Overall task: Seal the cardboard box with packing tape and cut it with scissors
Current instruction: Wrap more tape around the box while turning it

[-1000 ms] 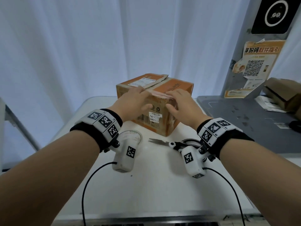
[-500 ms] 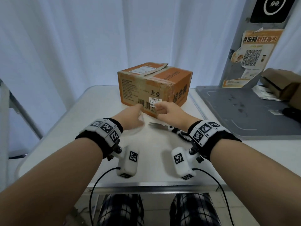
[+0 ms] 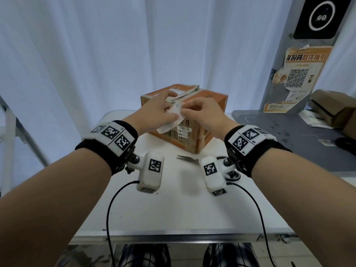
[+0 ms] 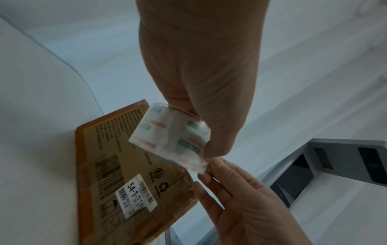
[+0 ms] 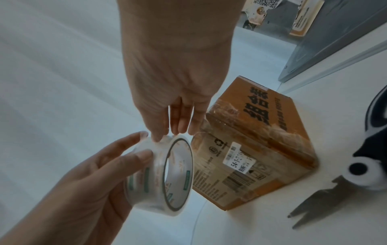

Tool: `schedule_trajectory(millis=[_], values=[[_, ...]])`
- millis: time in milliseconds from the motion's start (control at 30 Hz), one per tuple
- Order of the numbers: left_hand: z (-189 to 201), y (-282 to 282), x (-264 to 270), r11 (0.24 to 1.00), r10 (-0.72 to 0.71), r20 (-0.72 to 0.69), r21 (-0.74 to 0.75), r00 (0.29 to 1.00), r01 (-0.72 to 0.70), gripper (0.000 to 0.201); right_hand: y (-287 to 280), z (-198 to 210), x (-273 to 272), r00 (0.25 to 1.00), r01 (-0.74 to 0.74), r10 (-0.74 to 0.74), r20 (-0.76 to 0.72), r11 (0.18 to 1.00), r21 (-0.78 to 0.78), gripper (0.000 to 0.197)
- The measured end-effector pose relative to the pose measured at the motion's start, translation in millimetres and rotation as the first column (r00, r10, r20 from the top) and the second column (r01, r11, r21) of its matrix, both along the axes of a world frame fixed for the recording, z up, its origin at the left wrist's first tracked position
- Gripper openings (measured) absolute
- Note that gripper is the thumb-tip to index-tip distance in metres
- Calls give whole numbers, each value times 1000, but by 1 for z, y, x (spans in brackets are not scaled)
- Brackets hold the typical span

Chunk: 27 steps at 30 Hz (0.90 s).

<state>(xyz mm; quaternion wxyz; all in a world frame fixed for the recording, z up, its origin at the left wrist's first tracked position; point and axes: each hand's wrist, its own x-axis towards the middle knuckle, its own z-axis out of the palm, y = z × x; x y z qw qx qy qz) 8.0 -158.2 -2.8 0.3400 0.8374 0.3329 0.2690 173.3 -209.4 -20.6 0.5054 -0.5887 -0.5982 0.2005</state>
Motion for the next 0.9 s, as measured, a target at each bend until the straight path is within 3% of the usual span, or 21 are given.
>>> schedule_trajectory(millis=[67,233,367,567,767,833,900], values=[[3,1,2,1000,-5,2,4,1000,5,51,4,3,0,999,49,-49,-7,999,19,4],[8,10,10,1000,-10,32,5,999,10,49,10,8,3,996,91,-92,20,994,64,12],[19,13,18,997,-18,92,74,996,11,33,16,21,9,988,130,-140,58,981,147,9],[43,30,28,998,-46,36,42,998,44,56,34,43,22,962,184,-225,158,954,237,11],[62,60,31,997,-23,-31,80,999,25,53,56,55,30,923,183,-248,293,955,232,11],[66,68,33,994,-18,-55,109,998,24,53,62,59,32,932,188,-250,261,952,240,10],[66,78,36,974,63,-71,221,995,-46,47,65,66,29,979,152,-178,101,962,229,8]])
